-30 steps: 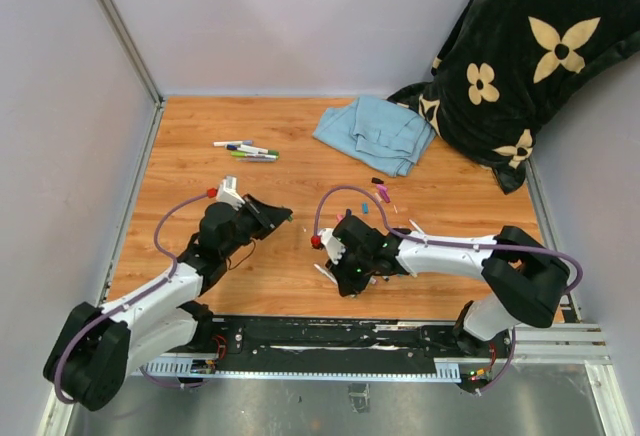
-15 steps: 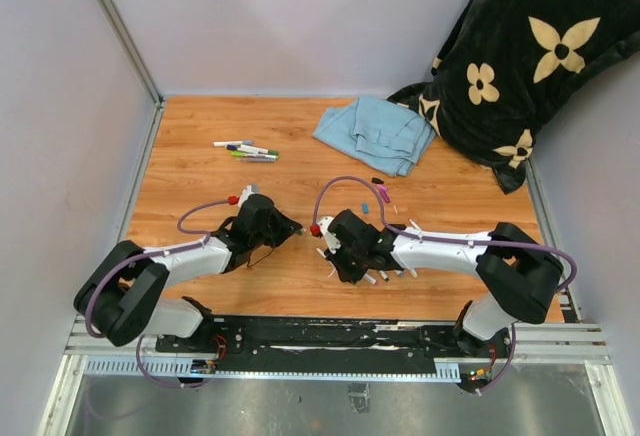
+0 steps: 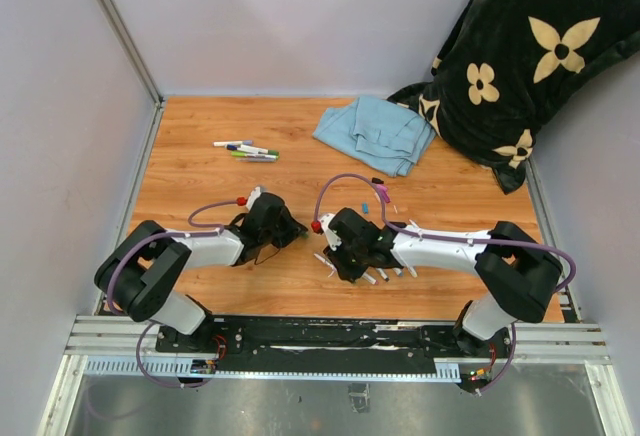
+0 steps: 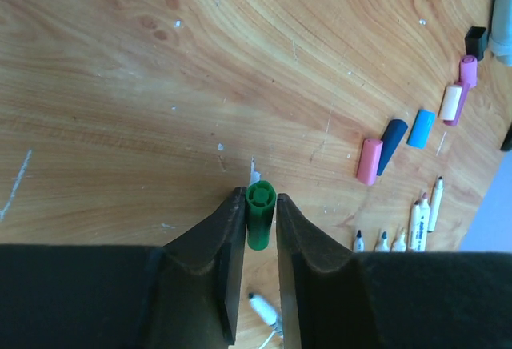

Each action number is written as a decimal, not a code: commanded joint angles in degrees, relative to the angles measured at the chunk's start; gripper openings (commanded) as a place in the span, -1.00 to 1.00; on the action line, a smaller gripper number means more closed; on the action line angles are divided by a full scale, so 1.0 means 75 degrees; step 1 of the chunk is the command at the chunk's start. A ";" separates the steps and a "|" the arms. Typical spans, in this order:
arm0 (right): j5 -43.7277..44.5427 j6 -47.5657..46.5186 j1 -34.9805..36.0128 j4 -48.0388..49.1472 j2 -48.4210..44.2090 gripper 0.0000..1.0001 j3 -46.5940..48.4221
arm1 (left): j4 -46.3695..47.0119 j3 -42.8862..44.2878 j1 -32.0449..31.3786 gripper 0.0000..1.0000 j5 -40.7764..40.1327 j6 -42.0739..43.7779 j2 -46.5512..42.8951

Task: Open the pen caps
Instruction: Place the pen cap at the center of the board, then place the pen at the center of the board, then move the pen to the center of the board.

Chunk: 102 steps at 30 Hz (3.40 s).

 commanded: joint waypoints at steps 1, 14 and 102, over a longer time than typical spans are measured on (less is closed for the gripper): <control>0.0370 0.0005 -0.0137 -0.0463 0.0295 -0.49 -0.0095 | 0.0077 0.0188 -0.0088 -0.41 -0.0219 -0.0009 0.0136; 0.0192 -0.0285 -0.0161 -0.0356 -0.0076 -0.39 -0.0073 | -0.0033 0.0112 -0.0088 -0.11 -0.0282 0.0070 -0.0247; -0.5398 -0.5081 -0.3785 -0.2326 -0.3777 0.16 0.0409 | 0.0274 0.0429 0.2517 0.99 0.1144 0.4836 -0.3224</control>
